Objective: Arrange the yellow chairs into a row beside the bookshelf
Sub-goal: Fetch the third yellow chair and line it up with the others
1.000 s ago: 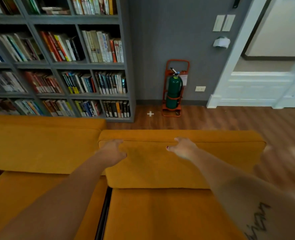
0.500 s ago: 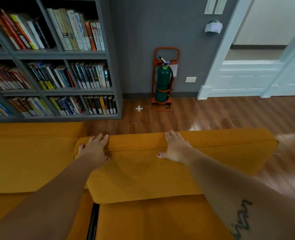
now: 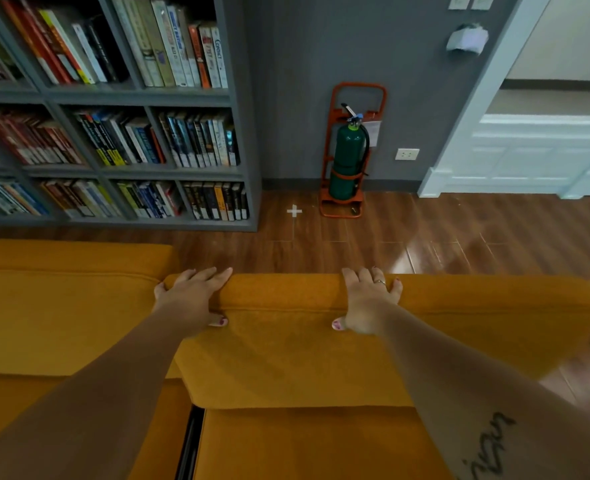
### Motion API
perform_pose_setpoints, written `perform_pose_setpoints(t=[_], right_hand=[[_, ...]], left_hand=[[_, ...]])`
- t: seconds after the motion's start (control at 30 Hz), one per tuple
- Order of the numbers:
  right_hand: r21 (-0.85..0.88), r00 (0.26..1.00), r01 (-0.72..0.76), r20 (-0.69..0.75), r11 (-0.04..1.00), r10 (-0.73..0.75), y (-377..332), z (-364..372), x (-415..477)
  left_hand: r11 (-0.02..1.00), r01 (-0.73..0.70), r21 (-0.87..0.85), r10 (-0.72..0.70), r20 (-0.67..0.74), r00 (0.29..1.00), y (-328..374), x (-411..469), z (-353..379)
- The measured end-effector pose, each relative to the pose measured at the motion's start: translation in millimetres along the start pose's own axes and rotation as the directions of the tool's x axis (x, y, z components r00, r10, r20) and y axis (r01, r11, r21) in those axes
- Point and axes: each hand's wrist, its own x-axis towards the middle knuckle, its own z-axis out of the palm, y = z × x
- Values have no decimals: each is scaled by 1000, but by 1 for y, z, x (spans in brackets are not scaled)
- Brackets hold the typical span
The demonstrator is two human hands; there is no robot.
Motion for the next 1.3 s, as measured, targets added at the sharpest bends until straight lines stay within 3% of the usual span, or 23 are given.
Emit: perform_pose_setpoints(t=[0.2,0.5,0.67,0.9,1.3], right_hand=[[13,1000,-19,-5,1000,19,-1,-1,5],[17,999,-39,-27,999,40,0,-4,16],[4,998,-57,-39,998,57,-1,-5,22],[-13,997,-63,-41,998,63,0,-9,29],[-34,996,-66,-55,997,64,1,-13,37]], left_hand=[[1000,1,-18,-2,-27,1000,-2,1,0],[977,150,-155,-156,-29,987,-11,17,-4],[983,182,-9,-182,-55,982,-10,25,-7],[983,175,62,-175,2,985,-7,34,-17],[980,187,61,-187,-17,982,-3,43,-22]])
